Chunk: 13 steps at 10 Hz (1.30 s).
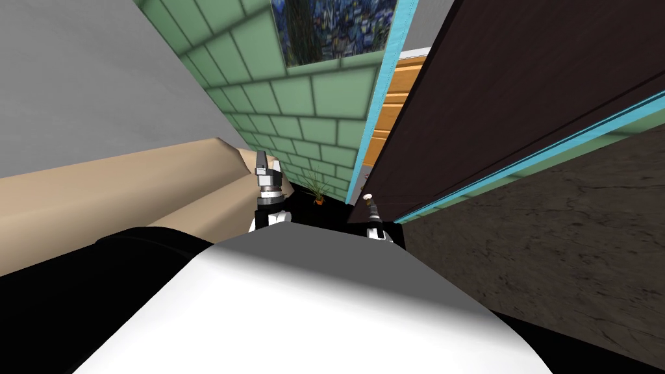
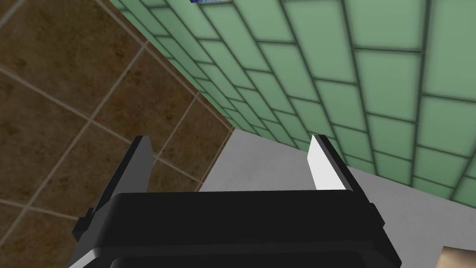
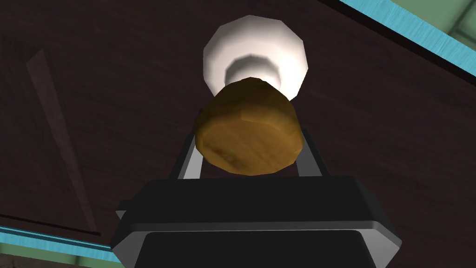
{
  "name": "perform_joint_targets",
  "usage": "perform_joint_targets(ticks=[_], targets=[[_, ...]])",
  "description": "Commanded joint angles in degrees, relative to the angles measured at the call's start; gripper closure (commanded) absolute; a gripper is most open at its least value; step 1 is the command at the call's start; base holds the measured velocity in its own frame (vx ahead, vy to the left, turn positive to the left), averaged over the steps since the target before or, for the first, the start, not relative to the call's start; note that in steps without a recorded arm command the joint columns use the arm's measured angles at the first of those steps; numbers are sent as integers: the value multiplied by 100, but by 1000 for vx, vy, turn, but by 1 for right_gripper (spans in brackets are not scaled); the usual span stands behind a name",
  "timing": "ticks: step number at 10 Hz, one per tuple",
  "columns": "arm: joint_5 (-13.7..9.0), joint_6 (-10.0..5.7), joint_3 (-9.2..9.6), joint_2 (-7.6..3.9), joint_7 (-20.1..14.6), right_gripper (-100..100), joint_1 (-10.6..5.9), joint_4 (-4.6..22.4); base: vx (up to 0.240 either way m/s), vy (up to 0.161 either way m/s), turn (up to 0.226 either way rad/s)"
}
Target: Pull the door open
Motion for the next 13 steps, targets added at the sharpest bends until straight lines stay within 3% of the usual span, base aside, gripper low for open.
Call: perform_joint_targets(ticks=[1, 3, 11, 13], targets=[[-39, 26, 151, 104, -286, 100, 62, -122, -30, -28, 47], [-39, 26, 151, 104, -315, 100, 62, -122, -16, -14, 19], [-396, -19, 335, 6, -1459, 100, 56, -72, -31, -24, 55], [-396, -19, 335, 6, -1471, 100, 56, -72, -20, -21, 23]])
